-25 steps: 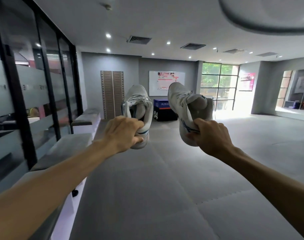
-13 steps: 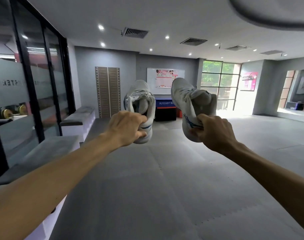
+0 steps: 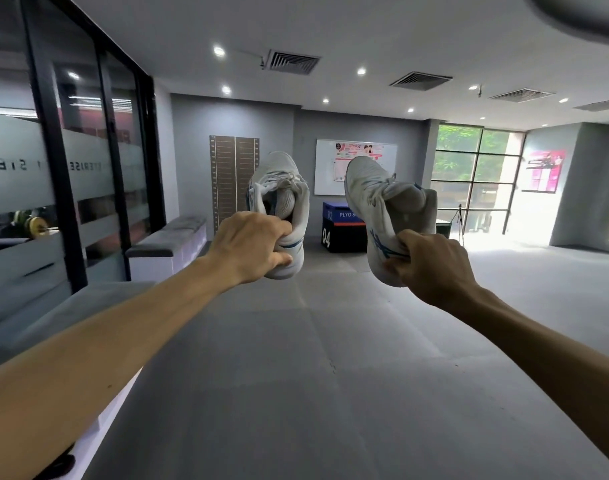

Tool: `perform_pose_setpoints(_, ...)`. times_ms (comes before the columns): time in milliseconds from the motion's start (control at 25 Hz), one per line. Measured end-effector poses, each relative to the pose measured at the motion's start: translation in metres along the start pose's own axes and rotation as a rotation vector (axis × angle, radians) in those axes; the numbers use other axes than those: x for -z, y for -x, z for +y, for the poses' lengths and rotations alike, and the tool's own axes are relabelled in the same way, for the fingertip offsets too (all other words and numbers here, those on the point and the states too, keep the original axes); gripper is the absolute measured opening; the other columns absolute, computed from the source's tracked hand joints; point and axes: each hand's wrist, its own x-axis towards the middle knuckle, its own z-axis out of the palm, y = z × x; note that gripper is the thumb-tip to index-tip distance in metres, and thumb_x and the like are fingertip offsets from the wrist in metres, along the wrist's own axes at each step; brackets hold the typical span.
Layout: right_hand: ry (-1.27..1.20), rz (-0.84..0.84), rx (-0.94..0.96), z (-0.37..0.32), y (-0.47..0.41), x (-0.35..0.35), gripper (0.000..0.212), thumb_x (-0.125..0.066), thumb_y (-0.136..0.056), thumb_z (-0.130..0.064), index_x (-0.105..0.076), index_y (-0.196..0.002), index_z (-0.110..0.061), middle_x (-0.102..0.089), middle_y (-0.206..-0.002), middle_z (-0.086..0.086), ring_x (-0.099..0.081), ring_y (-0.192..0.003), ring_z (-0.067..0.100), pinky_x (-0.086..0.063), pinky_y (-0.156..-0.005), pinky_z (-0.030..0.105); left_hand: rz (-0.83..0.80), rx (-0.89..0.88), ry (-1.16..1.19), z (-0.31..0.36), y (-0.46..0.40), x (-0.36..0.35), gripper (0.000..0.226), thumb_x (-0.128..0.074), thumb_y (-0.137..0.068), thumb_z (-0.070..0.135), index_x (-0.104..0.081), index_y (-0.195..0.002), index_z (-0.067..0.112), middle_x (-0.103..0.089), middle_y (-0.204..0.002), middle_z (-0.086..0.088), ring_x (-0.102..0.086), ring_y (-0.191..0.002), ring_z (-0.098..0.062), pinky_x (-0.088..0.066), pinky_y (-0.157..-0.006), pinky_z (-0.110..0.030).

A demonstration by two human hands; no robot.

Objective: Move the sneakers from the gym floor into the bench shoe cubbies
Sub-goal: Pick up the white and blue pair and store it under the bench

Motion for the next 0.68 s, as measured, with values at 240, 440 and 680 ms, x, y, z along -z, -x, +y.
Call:
perform_pose_setpoints(240, -0.054, 0.013, -0.003, 0.034, -0.103, -0.128, 0.026, -0.072, -0.078, -0.035, -0.054, -0.078, -0.016, -0.051, -0.064, 0.001, -0.035, -0.047, 0.014, -0.018, -0.047, 0.018, -0.032, 0.025, -0.030, -0.071, -0.088, -0.105, 0.038, -0.069, -0.075, 0.050, -0.040, -0.072, 0.027, -0.066, -0.083, 0.003, -0.061, -0.079, -0.030, -0.037, -0.063, -0.032)
perform_pose_setpoints(440, -0.114, -0.037, 0.030, 0.039, -0.186, -0.233, 0.027, -0.072, -0.078, -0.036, -0.056, -0.078, -0.014, -0.052, -0.063, 0.005, -0.044, -0.051, 0.024, -0.033, -0.052, 0.026, -0.094, 0.077, -0.066, -0.136, -0.136, -0.166, 0.032, -0.070, -0.076, 0.048, -0.047, -0.074, 0.027, -0.067, -0.084, 0.000, -0.060, -0.079, -0.031, -0.041, -0.065, -0.033)
perform_pose_setpoints(680, -0.250, -0.011, 0.134, 0.007, -0.289, -0.362, 0.026, -0.070, -0.078, -0.038, -0.061, -0.081, -0.014, -0.057, -0.064, 0.011, -0.041, -0.050, 0.025, -0.031, -0.055, 0.028, -0.153, 0.247, -0.182, -0.225, -0.150, -0.225, 0.027, -0.070, -0.076, 0.045, -0.050, -0.074, 0.025, -0.067, -0.086, 0.001, -0.059, -0.082, -0.029, -0.036, -0.066, -0.033)
